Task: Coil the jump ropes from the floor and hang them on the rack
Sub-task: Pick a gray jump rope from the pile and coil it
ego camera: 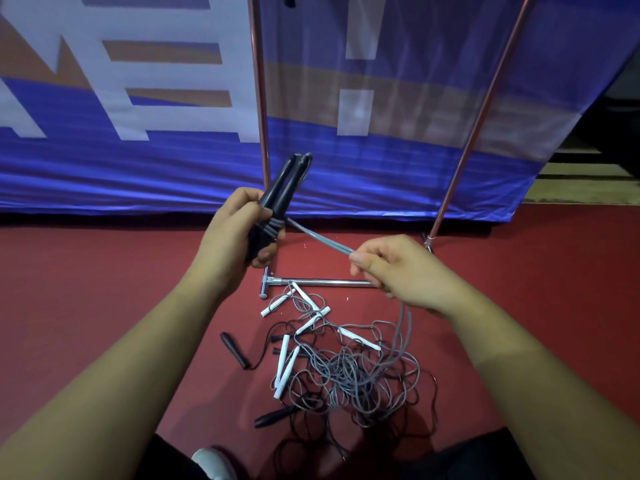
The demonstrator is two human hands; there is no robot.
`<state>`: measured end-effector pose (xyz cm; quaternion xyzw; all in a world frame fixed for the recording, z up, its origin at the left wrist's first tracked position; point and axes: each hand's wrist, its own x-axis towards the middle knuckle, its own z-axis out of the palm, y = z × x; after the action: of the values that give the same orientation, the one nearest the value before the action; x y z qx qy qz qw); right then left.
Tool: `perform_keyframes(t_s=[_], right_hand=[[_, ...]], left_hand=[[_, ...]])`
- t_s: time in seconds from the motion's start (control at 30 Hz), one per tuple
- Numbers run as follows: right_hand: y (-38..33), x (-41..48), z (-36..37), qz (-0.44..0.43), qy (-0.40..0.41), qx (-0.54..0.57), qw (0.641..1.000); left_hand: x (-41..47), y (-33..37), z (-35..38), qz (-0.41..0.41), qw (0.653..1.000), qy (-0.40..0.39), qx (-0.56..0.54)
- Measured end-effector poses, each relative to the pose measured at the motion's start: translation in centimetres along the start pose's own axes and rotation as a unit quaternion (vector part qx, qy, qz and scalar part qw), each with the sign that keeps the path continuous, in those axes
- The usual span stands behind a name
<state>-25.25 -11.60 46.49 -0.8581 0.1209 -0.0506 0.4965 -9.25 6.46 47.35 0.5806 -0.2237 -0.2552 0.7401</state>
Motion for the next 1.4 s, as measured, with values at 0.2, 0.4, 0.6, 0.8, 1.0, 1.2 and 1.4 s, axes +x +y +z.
perform_keyframes(t_s=[0.2, 0.4, 0.6, 0.8, 1.0, 1.2, 1.4], right_hand=[[0.5, -0.3, -1.5, 0.022, -0.032, 0.047, 0.998], [1.2, -0.3, -2.4, 0.026, 0.011, -0.011, 1.000], [1.2, -0.3, -2.1, 0.012, 0.008, 0.001, 1.000], [0.9, -0.6, -3.1, 0.024, 0.019, -0.013, 0.999], [-0.7, -1.0, -2.7, 0.022, -0.053, 0.138, 0.989], [-2.5, -1.1, -1.8, -0.038, 0.009, 0.036, 0.999], [-2.6, -0.4, -2.5, -0.056, 0.126, 0.029, 0.990]], left_hand=[[0.3, 0.1, -0.4, -0.011, 0.999, -0.037, -0.026], [0.3, 0.1, -0.9, -0.042, 0.999, -0.020, 0.020], [0.6, 0.0, -0.9, -0.036, 0.998, 0.010, 0.051], [1.0, 0.4, -1.3, -0.045, 0.996, 0.070, 0.031], [1.8, -0.6, -2.5, -0.011, 0.967, 0.128, 0.220], [1.2, -2.6, -1.9, 0.021, 0.818, 0.019, 0.574], [0.1, -4.9, 0.8, -0.003, 0.738, -0.163, 0.655]])
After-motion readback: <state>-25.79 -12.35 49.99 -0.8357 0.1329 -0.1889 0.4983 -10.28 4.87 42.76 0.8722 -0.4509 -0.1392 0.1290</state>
